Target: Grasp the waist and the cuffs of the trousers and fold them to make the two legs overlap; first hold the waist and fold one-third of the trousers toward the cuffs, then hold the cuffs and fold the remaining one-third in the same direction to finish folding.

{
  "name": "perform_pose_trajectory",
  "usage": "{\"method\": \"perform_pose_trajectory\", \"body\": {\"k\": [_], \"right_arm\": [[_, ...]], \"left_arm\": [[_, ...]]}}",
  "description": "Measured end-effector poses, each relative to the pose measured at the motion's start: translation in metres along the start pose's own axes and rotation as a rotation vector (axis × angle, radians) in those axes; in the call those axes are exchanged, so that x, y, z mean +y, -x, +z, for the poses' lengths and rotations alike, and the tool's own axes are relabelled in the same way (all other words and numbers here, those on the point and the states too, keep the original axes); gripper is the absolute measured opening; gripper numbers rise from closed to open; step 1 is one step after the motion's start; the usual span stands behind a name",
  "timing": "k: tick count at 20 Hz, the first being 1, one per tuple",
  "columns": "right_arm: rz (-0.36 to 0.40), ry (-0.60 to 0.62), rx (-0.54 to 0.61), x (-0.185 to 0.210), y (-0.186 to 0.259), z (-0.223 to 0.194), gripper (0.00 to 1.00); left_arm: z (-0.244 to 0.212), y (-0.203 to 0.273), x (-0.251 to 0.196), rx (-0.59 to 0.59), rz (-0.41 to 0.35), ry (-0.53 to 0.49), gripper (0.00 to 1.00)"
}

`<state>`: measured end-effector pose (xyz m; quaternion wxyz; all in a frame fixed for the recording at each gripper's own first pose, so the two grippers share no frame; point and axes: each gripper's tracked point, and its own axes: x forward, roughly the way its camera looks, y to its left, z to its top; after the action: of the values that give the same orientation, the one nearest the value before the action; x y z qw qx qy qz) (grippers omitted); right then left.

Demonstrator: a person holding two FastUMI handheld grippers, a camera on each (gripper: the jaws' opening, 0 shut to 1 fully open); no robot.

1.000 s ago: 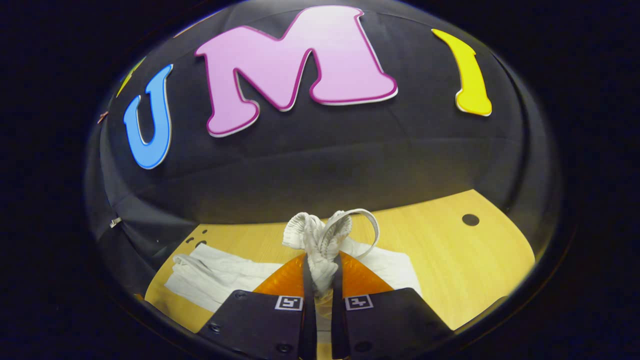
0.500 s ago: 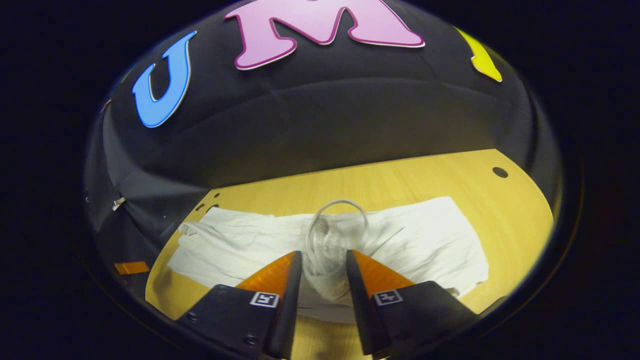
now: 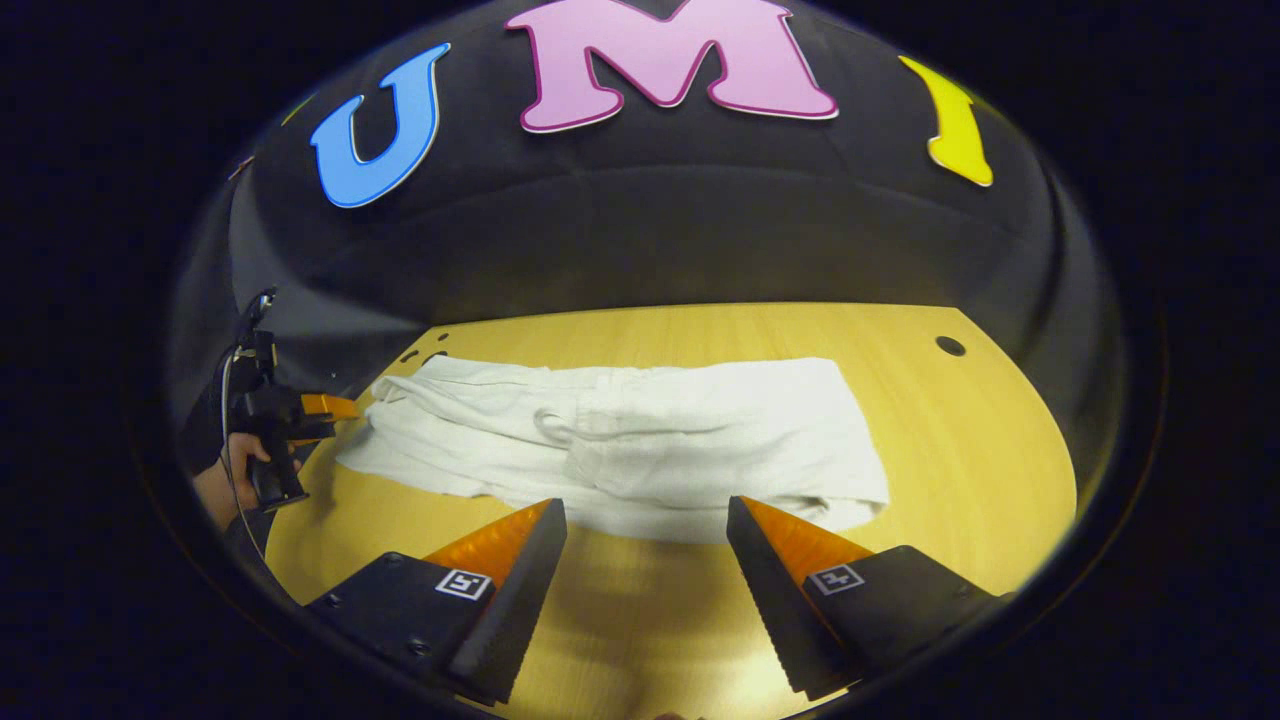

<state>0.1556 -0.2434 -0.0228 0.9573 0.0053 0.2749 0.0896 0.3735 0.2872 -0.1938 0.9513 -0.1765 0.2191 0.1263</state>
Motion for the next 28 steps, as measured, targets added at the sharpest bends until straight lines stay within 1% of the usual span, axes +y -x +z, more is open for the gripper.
{"method": "perform_pose_trajectory", "body": {"k": [2,3,4,6,8,9,10,12,13,14,15,16,17,18,19,20,21,23,24,25,28], "right_arm": [[-0.034,-0.043,0.026,-0.01,0.027,-0.015,0.98],[-0.044,-0.054,0.045,-0.014,0.04,-0.025,0.99],[-0.044,-0.049,0.067,-0.016,0.052,-0.035,0.98],[-0.048,-0.023,0.095,-0.021,0.072,-0.048,0.99],[-0.064,-0.024,0.092,-0.025,0.083,-0.052,0.98],[-0.066,-0.039,0.089,-0.025,0.085,-0.052,0.99],[-0.062,-0.055,0.09,-0.023,0.087,-0.052,0.99],[-0.053,-0.073,0.083,-0.017,0.093,-0.05,0.99],[-0.051,-0.076,0.076,-0.015,0.096,-0.048,0.99],[-0.056,-0.075,0.068,-0.014,0.099,-0.046,0.99],[-0.07,-0.071,0.053,-0.016,0.1,-0.044,0.99],[-0.076,-0.067,0.044,-0.016,0.1,-0.043,0.99],[-0.078,-0.064,0.045,-0.015,0.104,-0.045,0.98],[-0.076,-0.062,0.047,-0.014,0.106,-0.046,0.98],[-0.08,-0.062,0.044,-0.014,0.109,-0.045,0.99],[-0.086,-0.066,0.034,-0.015,0.112,-0.043,0.99],[-0.092,-0.072,0.021,-0.015,0.114,-0.04,0.99],[-0.111,-0.053,-0.001,-0.018,0.118,-0.037,0.99],[-0.124,-0.035,0.005,-0.021,0.121,-0.04,0.99],[-0.127,-0.03,0.008,-0.021,0.124,-0.041,0.99],[-0.143,-0.027,-0.028,-0.027,0.135,-0.035,0.99]], "left_arm": [[0.002,-0.017,-0.008,-0.005,-0.012,-0.014,0.96],[0.002,-0.023,-0.013,-0.005,-0.02,-0.026,0.95],[0.001,-0.031,-0.015,0.007,-0.013,-0.044,0.96],[0.0,-0.036,-0.014,0.015,0.012,-0.111,0.96],[-0.008,-0.039,-0.016,0.055,0.033,-0.204,0.97],[-0.013,-0.04,-0.016,0.075,0.035,-0.254,0.99],[-0.013,-0.041,-0.022,0.085,0.018,-0.269,0.99],[-0.013,-0.042,-0.022,0.1,0.014,-0.273,0.94],[-0.016,-0.043,-0.023,0.11,0.016,-0.268,0.89],[-0.018,-0.043,-0.026,0.118,0.021,-0.268,0.89],[-0.02,-0.043,-0.03,0.122,0.026,-0.268,0.84],[-0.02,-0.043,-0.035,0.129,0.026,-0.272,0.75],[-0.021,-0.042,-0.04,0.135,0.021,-0.281,0.63],[-0.022,-0.041,-0.044,0.134,0.012,-0.278,0.58],[-0.022,-0.042,-0.047,0.135,0.009,-0.274,0.41],[-0.024,-0.039,-0.048,0.141,0.002,-0.276,0.39],[-0.026,-0.036,-0.048,0.138,-0.009,-0.296,0.28],[-0.029,-0.034,-0.046,0.132,-0.015,-0.397,0.14],[-0.03,-0.033,-0.047,0.138,-0.009,-0.422,0.12],[-0.033,-0.031,-0.048,0.145,-0.009,-0.425,0.08],[-0.039,-0.023,-0.05,0.171,-0.024,-0.373,0.06]]}}
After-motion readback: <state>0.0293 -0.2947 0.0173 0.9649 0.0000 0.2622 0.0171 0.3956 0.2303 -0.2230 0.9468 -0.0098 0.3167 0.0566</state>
